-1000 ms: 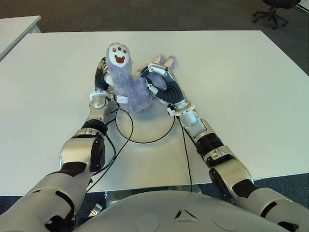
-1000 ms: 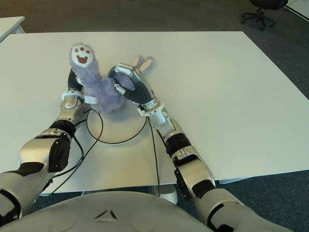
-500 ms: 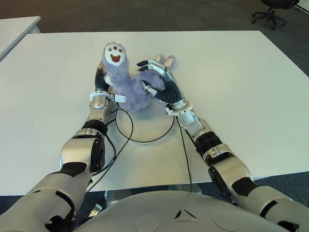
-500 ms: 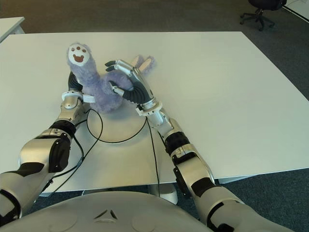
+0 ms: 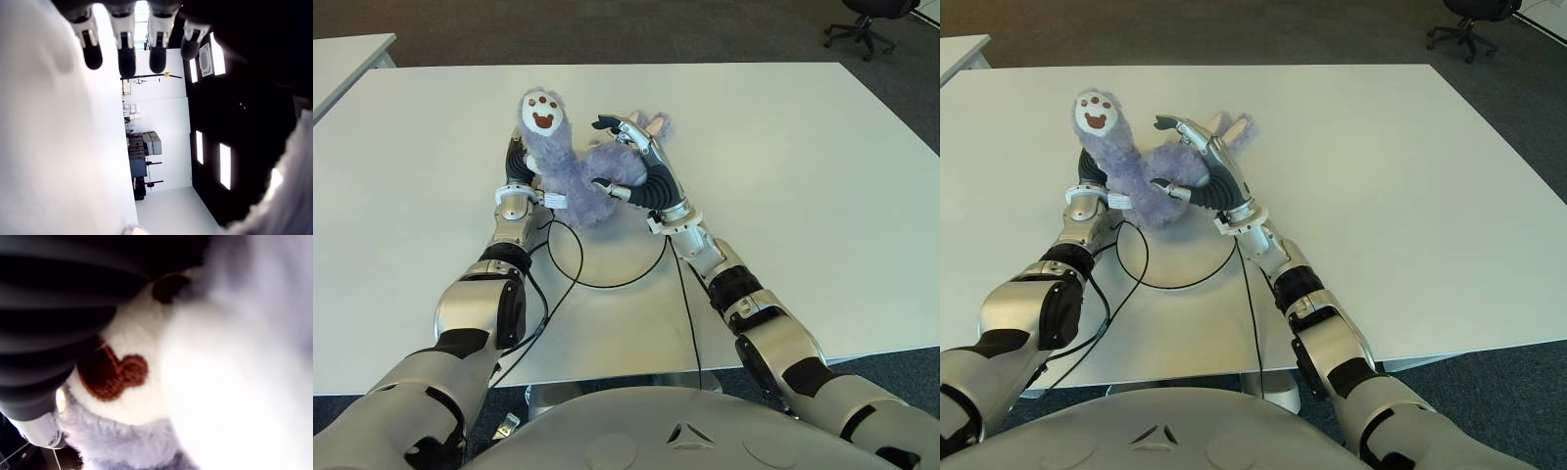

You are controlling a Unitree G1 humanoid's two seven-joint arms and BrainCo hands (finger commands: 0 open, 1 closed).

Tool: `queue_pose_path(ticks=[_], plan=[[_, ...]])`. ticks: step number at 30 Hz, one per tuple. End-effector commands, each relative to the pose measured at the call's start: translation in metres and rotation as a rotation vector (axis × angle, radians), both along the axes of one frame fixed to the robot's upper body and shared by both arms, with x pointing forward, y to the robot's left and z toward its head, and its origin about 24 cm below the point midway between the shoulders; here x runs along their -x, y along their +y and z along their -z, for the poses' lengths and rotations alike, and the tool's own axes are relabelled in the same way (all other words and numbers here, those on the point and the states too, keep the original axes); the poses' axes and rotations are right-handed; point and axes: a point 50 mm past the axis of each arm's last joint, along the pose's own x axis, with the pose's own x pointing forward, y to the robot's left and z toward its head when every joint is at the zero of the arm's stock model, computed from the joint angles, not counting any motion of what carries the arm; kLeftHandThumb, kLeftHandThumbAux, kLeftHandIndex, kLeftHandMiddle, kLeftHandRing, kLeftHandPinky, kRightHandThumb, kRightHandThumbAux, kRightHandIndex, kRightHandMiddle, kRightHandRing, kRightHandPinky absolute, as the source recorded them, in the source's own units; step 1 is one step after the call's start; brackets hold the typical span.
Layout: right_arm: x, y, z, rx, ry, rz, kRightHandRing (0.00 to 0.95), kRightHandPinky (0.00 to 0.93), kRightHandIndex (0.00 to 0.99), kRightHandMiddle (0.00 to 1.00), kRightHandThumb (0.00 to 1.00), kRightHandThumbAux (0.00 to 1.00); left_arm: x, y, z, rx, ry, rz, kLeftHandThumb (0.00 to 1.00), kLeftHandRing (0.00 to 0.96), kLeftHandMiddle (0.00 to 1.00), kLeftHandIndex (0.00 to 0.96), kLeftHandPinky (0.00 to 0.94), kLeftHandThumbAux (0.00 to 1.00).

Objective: Put the doll into the plate.

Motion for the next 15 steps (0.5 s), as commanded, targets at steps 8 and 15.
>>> queue_pose_path(ticks=[8,15], plan=[[0.0785,-0.029,0.1312,0.1,0.518,0.07,0.043,0.006,0.0,0.065,0.193,0.454,0.0272,-0.0022,0.0453,0.041,0.196,-0.039,0.0,0.131,0.124,0.0,0.13,0.416],[0.0785,-0.0291,0.131,0.109,0.504,0.075,0.0,0.0,0.0,0.002,0.102,0.37,0.0272,-0.0022,0.0455,0.037,0.198,-0.038,0.0,0.147,0.126,0.0,0.154,0.406]])
